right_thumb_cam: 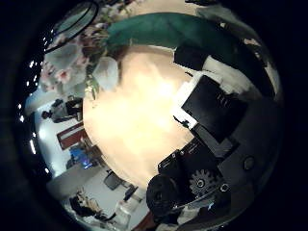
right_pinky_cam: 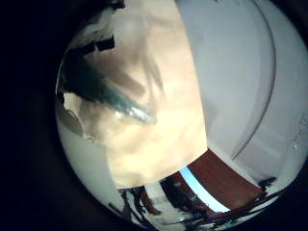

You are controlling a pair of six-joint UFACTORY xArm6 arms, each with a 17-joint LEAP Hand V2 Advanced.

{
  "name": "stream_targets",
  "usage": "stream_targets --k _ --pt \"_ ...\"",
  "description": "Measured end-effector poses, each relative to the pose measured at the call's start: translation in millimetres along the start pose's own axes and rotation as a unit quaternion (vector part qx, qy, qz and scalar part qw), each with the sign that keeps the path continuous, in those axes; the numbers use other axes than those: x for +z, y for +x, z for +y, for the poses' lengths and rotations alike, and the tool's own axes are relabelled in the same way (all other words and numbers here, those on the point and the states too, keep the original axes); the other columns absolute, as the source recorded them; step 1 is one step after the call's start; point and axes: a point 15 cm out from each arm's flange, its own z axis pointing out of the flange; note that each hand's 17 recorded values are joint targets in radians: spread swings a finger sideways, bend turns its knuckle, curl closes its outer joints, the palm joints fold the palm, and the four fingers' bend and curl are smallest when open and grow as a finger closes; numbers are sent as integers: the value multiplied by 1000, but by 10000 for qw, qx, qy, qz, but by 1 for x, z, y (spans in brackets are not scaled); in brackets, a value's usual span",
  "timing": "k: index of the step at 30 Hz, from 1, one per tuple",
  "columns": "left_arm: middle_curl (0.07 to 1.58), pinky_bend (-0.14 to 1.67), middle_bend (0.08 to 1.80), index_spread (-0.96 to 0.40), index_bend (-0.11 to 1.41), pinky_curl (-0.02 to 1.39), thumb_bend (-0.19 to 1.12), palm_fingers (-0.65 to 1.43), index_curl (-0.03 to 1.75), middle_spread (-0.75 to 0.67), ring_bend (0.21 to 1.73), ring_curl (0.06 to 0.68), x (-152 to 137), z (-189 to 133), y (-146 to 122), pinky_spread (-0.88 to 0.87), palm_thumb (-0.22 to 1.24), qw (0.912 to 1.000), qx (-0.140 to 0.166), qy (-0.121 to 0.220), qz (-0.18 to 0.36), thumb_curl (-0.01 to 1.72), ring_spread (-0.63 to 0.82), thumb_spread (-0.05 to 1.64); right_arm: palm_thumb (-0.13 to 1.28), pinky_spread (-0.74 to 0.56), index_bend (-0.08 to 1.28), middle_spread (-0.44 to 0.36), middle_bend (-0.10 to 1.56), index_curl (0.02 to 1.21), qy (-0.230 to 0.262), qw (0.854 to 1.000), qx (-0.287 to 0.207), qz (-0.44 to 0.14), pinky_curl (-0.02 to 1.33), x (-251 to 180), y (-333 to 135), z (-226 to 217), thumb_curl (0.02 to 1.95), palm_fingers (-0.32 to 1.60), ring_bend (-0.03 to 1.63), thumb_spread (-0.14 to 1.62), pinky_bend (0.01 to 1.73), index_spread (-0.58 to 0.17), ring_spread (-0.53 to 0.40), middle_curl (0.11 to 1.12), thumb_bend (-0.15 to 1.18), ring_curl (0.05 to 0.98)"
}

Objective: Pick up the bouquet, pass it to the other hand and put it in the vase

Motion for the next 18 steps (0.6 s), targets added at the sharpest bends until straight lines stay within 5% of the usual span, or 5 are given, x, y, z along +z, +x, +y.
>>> stream_targets --k 11,18 --pt "327 388 191 4 181 131 -23 194 359 273 465 192 -6 -8 -7 609 288 9999 -41 132 23 315 508 1076 1201 -200 1170 -134 1349 865 1313 9847 -603 -972 603 -164 -39 48 813 1144 1479 807 1410 -245 -192 775 108 621" --pt "334 386 199 -7 189 125 -21 255 366 243 464 190 -20 -29 -6 587 296 9980 -153 438 427 315 495 1090 1187 -194 1182 -126 1362 861 1972 9504 -835 -2256 639 -248 -64 86 898 1147 1484 783 1384 -232 -186 764 92 634"
